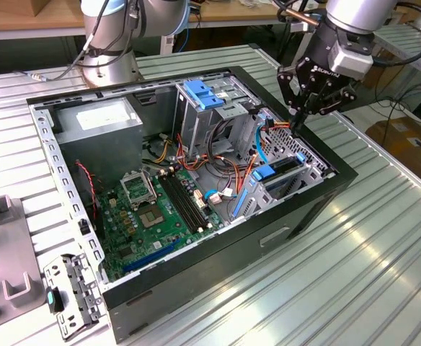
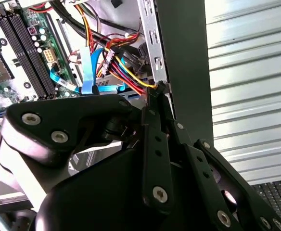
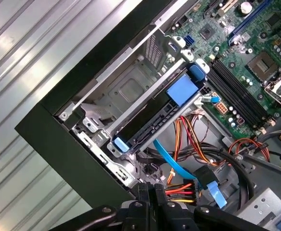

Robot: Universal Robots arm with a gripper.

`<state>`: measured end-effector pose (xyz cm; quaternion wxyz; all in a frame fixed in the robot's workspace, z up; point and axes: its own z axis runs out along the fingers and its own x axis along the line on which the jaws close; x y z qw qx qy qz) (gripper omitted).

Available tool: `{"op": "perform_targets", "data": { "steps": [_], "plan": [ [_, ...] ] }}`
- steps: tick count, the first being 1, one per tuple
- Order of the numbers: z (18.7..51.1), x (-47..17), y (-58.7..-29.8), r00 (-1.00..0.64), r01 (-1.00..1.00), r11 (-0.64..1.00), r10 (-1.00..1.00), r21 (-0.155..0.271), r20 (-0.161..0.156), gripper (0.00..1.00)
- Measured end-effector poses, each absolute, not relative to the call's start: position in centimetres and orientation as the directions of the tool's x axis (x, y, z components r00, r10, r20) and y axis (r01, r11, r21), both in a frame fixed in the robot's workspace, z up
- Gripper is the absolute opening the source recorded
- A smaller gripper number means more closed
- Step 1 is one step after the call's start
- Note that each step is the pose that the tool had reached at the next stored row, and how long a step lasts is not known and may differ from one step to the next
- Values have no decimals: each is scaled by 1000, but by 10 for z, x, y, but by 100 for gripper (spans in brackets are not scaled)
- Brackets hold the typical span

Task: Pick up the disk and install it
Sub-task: 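Insert the first disk wire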

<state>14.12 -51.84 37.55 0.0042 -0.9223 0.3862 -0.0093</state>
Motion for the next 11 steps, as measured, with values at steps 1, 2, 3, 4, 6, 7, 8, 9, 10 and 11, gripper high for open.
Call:
{"op": "perform_targets", "data": {
  "steps": [1, 2, 3, 4, 6, 7, 8, 9, 10, 11],
  "plan": [
    [375, 141, -518, 690, -723, -691, -723, -15, 14, 16],
    [375, 141, -518, 664, -748, -664, -748, -15, 14, 16],
    [375, 141, -518, 641, -767, -641, -767, -15, 14, 16],
    [375, 141, -518, 629, -777, -629, -777, -15, 14, 16],
    [375, 141, -518, 598, -801, -598, -802, -15, 14, 16],
    [375, 141, -518, 584, -811, -584, -812, -15, 14, 16],
    [375, 141, -518, 571, -821, -571, -821, -15, 14, 16],
    [375, 141, -518, 558, -830, -558, -830, -15, 14, 16],
    [374, 141, -518, 545, -838, -545, -838, -15, 14, 16],
    [374, 141, -518, 531, -847, -531, -847, -15, 14, 16]
  ]
}}
